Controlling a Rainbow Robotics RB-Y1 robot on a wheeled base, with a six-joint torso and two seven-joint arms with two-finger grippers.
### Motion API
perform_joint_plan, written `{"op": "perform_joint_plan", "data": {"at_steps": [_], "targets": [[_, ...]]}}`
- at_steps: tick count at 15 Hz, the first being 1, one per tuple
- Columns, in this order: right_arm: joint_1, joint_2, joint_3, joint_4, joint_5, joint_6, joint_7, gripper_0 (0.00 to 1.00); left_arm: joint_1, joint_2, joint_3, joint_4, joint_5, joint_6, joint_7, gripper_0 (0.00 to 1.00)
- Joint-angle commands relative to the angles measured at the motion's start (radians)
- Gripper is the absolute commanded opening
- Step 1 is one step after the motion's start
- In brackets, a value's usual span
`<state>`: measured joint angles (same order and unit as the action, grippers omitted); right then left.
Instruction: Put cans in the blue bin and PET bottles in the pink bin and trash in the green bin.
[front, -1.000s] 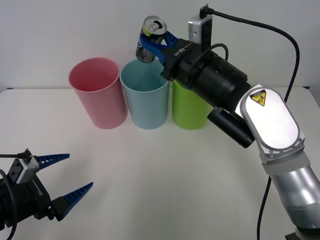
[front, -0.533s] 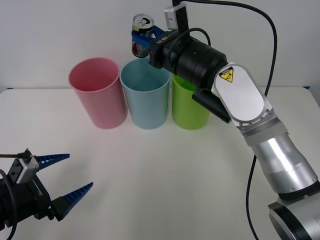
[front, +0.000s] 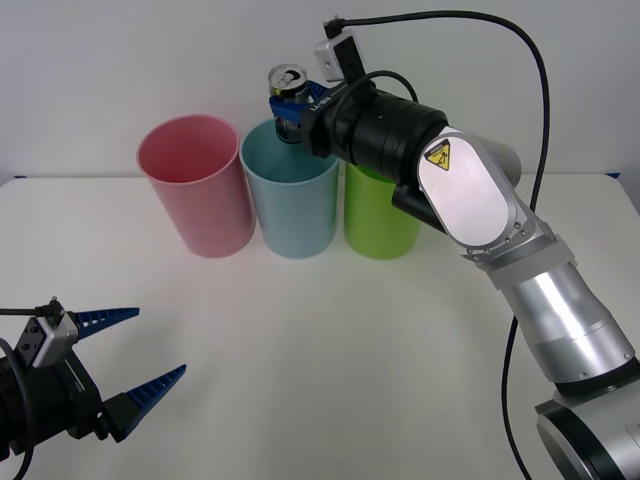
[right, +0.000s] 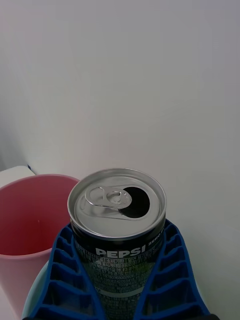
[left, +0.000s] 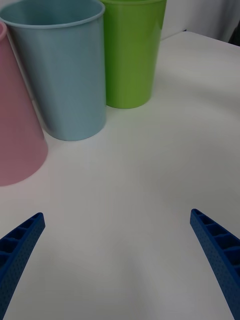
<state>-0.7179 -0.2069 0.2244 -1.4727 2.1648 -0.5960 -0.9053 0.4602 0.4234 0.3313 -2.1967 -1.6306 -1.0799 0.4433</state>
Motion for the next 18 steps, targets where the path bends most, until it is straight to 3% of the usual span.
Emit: {"op": "perform_joint_plan", "data": {"at_steps": [1, 9, 10, 12, 13, 16, 18], "targets": [[0.000, 0.000, 0.000, 0.000, 0.027, -0.018, -0.014, 0.00, 0.000, 0.000, 0.000, 0.000, 0.000, 0.000, 0.000, 1.00], [0.000, 0.000, 0.000, 0.000, 0.066, -0.067, -0.063, 0.00, 0.000, 0.000, 0.000, 0.000, 0.000, 0.000, 0.000, 1.00], [0.000, 0.000, 0.000, 0.000, 0.066, -0.067, -0.066, 0.16, 0.000, 0.000, 0.000, 0.000, 0.000, 0.000, 0.000, 1.00], [0.000, 0.000, 0.001, 0.000, 0.066, -0.067, -0.066, 0.62, 0.000, 0.000, 0.000, 0.000, 0.000, 0.000, 0.000, 1.00], [0.000, 0.000, 0.001, 0.000, 0.066, -0.065, -0.066, 0.76, 0.000, 0.000, 0.000, 0.000, 0.000, 0.000, 0.000, 1.00], [0.000, 0.000, 0.001, 0.000, 0.064, -0.057, -0.063, 0.89, 0.000, 0.000, 0.000, 0.000, 0.000, 0.000, 0.000, 1.00], [0.000, 0.000, 0.001, 0.000, 0.061, -0.054, -0.060, 0.89, 0.000, 0.000, 0.000, 0.000, 0.000, 0.000, 0.000, 1.00]]}}
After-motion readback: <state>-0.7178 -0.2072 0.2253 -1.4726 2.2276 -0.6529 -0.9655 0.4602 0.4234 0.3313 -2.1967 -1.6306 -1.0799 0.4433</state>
